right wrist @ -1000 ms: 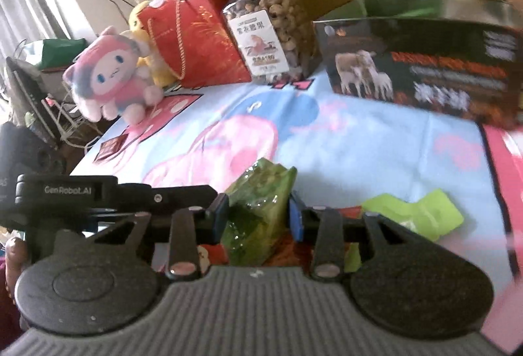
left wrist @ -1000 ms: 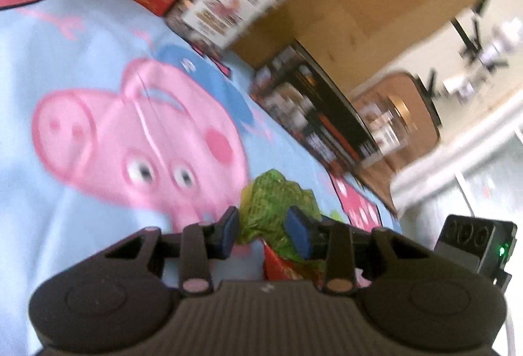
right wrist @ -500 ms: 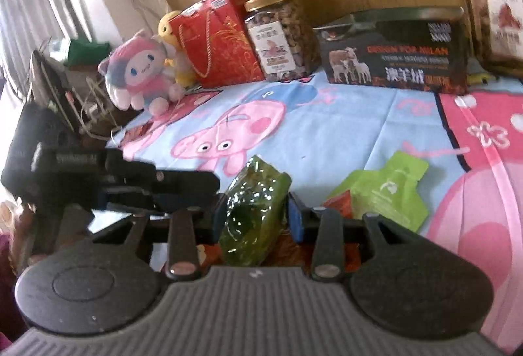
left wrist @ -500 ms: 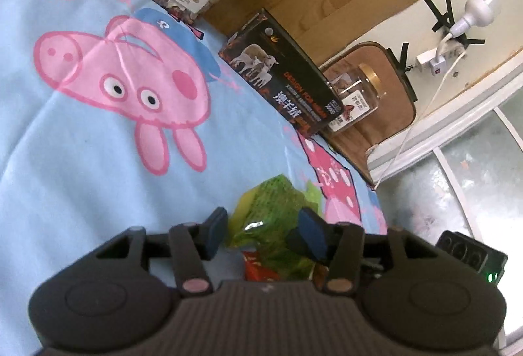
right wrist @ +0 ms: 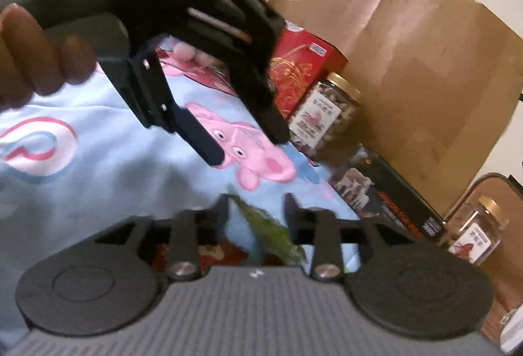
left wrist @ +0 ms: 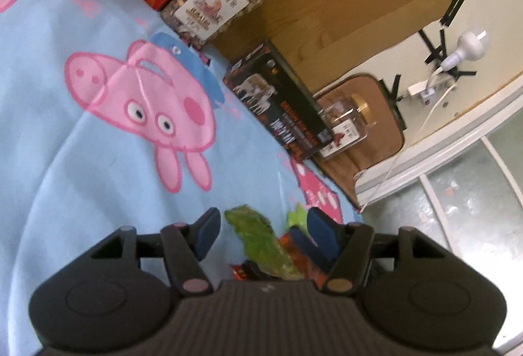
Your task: Organize snacks
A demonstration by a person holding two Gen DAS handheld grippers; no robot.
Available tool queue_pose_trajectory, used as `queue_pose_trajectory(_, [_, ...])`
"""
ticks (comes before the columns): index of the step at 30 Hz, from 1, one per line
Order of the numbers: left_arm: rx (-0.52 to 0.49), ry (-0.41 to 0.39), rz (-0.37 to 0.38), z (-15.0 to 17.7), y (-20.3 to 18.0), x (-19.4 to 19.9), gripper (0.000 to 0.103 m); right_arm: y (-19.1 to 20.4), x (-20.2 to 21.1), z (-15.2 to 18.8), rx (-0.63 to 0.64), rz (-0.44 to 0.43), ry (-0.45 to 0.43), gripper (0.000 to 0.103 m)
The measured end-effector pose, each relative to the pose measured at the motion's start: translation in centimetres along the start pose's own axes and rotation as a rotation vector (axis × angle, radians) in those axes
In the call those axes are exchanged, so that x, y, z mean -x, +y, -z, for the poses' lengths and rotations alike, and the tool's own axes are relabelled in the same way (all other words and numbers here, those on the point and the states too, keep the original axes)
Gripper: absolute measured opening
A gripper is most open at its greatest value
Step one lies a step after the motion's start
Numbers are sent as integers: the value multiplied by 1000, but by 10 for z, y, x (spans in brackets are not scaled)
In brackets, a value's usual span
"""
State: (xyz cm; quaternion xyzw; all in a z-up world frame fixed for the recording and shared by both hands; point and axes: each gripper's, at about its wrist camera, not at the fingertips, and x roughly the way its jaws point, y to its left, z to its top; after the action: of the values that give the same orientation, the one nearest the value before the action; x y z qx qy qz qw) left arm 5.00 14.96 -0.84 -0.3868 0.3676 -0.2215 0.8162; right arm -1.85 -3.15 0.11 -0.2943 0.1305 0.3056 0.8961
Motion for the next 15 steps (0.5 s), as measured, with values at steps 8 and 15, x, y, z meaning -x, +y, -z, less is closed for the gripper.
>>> queue_pose_trajectory(8, [-18, 81, -13, 3, 0, -20, 60, -63, 5, 0, -363, -120, 69, 67])
queue_pose_trajectory(15, [-15, 118, 5, 8, -5, -39, 49, -71, -9, 14, -460, -183, 157, 68])
